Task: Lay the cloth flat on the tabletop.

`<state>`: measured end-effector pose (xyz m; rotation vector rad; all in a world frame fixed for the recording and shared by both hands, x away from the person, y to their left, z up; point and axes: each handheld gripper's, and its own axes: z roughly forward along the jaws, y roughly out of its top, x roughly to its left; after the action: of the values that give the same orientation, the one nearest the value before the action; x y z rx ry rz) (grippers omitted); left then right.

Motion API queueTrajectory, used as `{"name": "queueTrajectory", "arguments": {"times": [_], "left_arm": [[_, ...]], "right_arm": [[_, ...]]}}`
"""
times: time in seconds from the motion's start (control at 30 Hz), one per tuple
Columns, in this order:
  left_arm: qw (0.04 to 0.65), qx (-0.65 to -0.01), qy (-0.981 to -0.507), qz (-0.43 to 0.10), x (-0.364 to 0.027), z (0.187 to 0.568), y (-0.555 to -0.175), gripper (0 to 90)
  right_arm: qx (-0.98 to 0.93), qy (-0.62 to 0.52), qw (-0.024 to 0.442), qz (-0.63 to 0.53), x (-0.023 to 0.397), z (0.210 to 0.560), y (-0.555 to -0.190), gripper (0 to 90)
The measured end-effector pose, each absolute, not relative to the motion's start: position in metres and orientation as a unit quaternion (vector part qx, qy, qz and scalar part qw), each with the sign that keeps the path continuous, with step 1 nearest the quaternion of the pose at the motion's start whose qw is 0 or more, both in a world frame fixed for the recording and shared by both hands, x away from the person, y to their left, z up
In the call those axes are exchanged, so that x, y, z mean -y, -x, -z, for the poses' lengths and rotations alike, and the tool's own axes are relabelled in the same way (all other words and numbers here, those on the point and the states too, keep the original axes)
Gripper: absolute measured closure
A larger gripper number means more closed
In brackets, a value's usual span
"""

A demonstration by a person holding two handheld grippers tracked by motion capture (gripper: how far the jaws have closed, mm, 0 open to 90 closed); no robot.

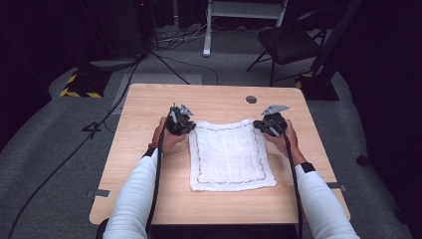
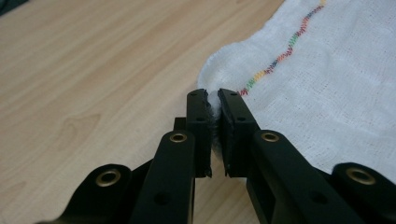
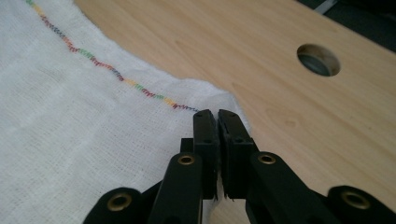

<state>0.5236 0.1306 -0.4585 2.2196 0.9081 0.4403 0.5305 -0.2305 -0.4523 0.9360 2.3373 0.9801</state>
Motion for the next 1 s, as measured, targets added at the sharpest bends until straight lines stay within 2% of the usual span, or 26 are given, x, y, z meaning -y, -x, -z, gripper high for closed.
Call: {"name": "queueTrajectory", "arguments": {"times": [0.27, 0.43, 0.47, 0.5, 0.53, 0.6, 0.63, 0.73, 0.77, 0.8, 0.83, 0.9, 1.0], "left_arm": [[0.337, -0.354, -0.846, -0.213, -0.126, 0.443, -0.543, 83.2], [0.327, -0.366, -0.841, -0.227, -0.118, 0.444, -0.554, 80.6], [0.321, -0.371, -0.840, -0.232, -0.116, 0.445, -0.557, 74.4], [0.318, -0.377, -0.838, -0.232, -0.114, 0.446, -0.558, 69.8], [0.316, -0.385, -0.836, -0.233, -0.112, 0.447, -0.559, 69.8], [0.316, -0.396, -0.830, -0.232, -0.112, 0.449, -0.559, 53.0], [0.318, -0.399, -0.829, -0.229, -0.112, 0.450, -0.558, 53.0], [0.314, -0.397, -0.832, -0.228, -0.113, 0.451, -0.550, 39.6], [0.317, -0.393, -0.833, -0.224, -0.114, 0.451, -0.546, 39.6], [0.321, -0.387, -0.836, -0.222, -0.115, 0.451, -0.541, 36.8], [0.321, -0.380, -0.840, -0.218, -0.115, 0.452, -0.535, 36.8], [0.328, -0.357, -0.850, -0.205, -0.118, 0.455, -0.519, 30.1], [0.324, -0.348, -0.855, -0.206, -0.119, 0.458, -0.508, 28.0]], "right_arm": [[-0.821, -0.346, 0.264, -0.369, 0.230, 0.436, -0.536, 86.8], [-0.815, -0.356, 0.274, -0.365, 0.229, 0.436, -0.540, 86.6], [-0.812, -0.366, 0.280, -0.357, 0.229, 0.439, -0.544, 84.6], [-0.812, -0.371, 0.283, -0.352, 0.229, 0.441, -0.546, 78.8], [-0.812, -0.371, 0.283, -0.352, 0.229, 0.441, -0.546, 78.8], [-0.811, -0.383, 0.278, -0.345, 0.232, 0.446, -0.549, 72.6], [-0.811, -0.383, 0.278, -0.345, 0.232, 0.446, -0.549, 72.6], [-0.814, -0.394, 0.262, -0.337, 0.241, 0.451, -0.548, 64.3], [-0.814, -0.394, 0.262, -0.337, 0.241, 0.451, -0.548, 64.3], [-0.817, -0.395, 0.254, -0.336, 0.245, 0.452, -0.544, 58.4], [-0.817, -0.395, 0.254, -0.336, 0.245, 0.452, -0.544, 58.4], [-0.819, -0.385, 0.235, -0.353, 0.251, 0.452, -0.534, 55.5], [-0.828, -0.373, 0.224, -0.354, 0.253, 0.453, -0.525, 52.2]]}}
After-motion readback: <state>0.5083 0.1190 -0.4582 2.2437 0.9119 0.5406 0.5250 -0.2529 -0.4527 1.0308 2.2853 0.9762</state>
